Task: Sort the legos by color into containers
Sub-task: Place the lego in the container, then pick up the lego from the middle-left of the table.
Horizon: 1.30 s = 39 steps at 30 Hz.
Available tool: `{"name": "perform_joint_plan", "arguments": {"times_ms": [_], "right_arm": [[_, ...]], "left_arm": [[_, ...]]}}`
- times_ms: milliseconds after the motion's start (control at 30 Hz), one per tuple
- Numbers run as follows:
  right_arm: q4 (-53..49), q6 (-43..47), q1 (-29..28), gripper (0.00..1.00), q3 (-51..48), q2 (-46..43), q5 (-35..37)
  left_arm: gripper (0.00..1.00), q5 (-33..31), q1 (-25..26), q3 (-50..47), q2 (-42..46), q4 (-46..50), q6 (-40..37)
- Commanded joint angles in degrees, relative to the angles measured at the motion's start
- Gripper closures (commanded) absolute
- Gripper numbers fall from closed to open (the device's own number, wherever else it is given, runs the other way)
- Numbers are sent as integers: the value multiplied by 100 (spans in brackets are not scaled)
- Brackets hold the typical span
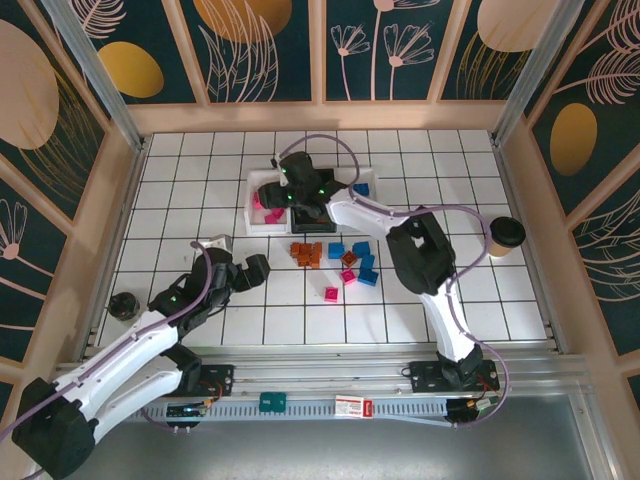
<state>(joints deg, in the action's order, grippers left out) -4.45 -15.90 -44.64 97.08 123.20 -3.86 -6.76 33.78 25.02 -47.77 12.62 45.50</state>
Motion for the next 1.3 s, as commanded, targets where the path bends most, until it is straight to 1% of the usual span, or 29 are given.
{"name": "perform_joint_plan", "arguments": {"times_ms": [0, 100, 167, 267, 333, 433, 567, 633, 700, 833, 1000, 1133, 1200, 1267], "right_arm": [[702, -164, 44, 38, -1087, -1225, 226], [1128, -237, 84, 38, -2323, -2131, 410], [1273, -271, 104, 38, -2994, -2663, 447], [1348, -342, 121, 38, -3915, -3441, 740], [1315, -408, 138, 37, -4399, -3923, 886], [1279, -522, 193, 37, -5065, -4647, 1060], [1109, -647, 287, 37, -5665, -5485, 1186], [1027, -700, 300, 37, -5847, -5807, 1244], [958, -754, 303, 37, -6005, -6105, 1256], [856, -817, 307, 37, -6239, -6514, 1281], [723, -835, 307, 37, -6354, -6748, 1359], [708, -853, 307, 37, -6396, -6860, 1424], [695, -858, 307, 36, -6396, -6871, 1410], [690, -862, 307, 37, -6411, -6873, 1408]], "left_arm": [[3, 175, 344, 101, -331, -476, -67], [3, -187, 1025, 339, -1031, -730, -72], [3, -381, 1453, 533, -1587, -948, -92], [4, -576, 2006, 897, -2441, -1243, -173], [7, -675, 2295, 1185, -2972, -1295, -273], [15, -833, 2683, 1685, -3718, -1260, -445], [22, -1212, 3078, 2248, -4507, -981, -526], [26, -1358, 3136, 2387, -4776, -898, -534], [33, -1478, 3141, 2471, -5006, -833, -509], [42, -1678, 3135, 2534, -5277, -849, -501], [50, -1636, 3138, 2617, -5497, -908, -559], [59, -1569, 3135, 2550, -5485, -955, -501], [64, -1611, 3135, 2430, -5296, -996, -457], [66, -1626, 3106, 2320, -5077, -1025, -428]]}}
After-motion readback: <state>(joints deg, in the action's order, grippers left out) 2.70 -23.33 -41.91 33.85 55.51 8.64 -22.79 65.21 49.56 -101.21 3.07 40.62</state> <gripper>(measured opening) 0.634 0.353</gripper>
